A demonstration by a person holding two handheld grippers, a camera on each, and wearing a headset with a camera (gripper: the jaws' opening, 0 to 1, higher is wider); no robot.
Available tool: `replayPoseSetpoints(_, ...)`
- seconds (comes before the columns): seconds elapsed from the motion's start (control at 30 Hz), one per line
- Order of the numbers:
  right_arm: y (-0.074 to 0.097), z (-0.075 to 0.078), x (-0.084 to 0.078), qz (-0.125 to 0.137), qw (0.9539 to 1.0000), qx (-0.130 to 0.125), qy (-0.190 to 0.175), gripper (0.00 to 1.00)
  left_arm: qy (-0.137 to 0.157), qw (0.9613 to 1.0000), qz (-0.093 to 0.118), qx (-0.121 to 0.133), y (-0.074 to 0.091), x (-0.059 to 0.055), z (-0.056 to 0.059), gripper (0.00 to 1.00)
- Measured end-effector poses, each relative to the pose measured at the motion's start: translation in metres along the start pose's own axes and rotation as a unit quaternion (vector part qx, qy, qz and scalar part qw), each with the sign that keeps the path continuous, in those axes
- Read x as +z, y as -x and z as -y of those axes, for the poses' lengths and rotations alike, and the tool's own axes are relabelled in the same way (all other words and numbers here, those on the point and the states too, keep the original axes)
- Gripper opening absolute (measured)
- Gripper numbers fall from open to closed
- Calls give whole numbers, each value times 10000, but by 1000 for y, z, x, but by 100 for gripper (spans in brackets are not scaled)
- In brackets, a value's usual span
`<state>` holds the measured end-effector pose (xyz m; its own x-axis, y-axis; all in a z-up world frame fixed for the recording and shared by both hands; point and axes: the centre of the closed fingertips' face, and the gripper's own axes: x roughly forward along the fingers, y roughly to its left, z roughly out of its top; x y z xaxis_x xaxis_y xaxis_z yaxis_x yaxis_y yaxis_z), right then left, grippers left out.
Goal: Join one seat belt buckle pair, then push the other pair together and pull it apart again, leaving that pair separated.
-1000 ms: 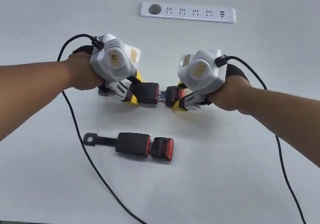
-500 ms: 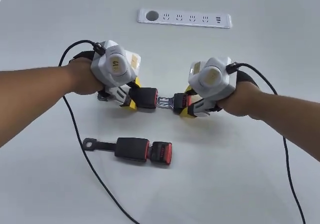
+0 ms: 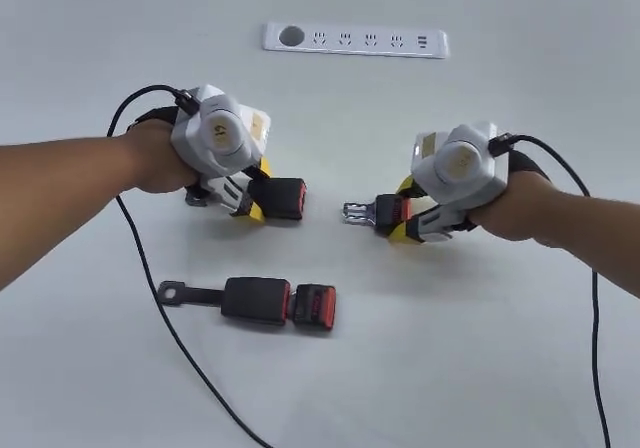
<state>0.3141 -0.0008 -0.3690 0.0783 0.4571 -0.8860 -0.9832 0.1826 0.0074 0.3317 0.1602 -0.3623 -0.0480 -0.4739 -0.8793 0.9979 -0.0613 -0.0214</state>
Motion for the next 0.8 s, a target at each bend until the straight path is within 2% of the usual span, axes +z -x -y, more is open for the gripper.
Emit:
replayPoseSetpoints(0.17,10,2,-19,-84,9999,-23,-73,35,30,10000,0,-5,2,1,2,33)
replayPoseSetpoints(0.37,18,4,-33,-125,9997,-67,-177,35,34,10000,-20,-5,2,2,3,33)
replayPoseSetpoints(0.67,24,5,-43,-228,9994,-99,-230,37,27,10000,-24,-23,1,1,1,34)
replayPoseSetpoints(0.8,25,4,-46,-285,9994,-77,-206,40,192,9998,-13,-1,1,2,1,34)
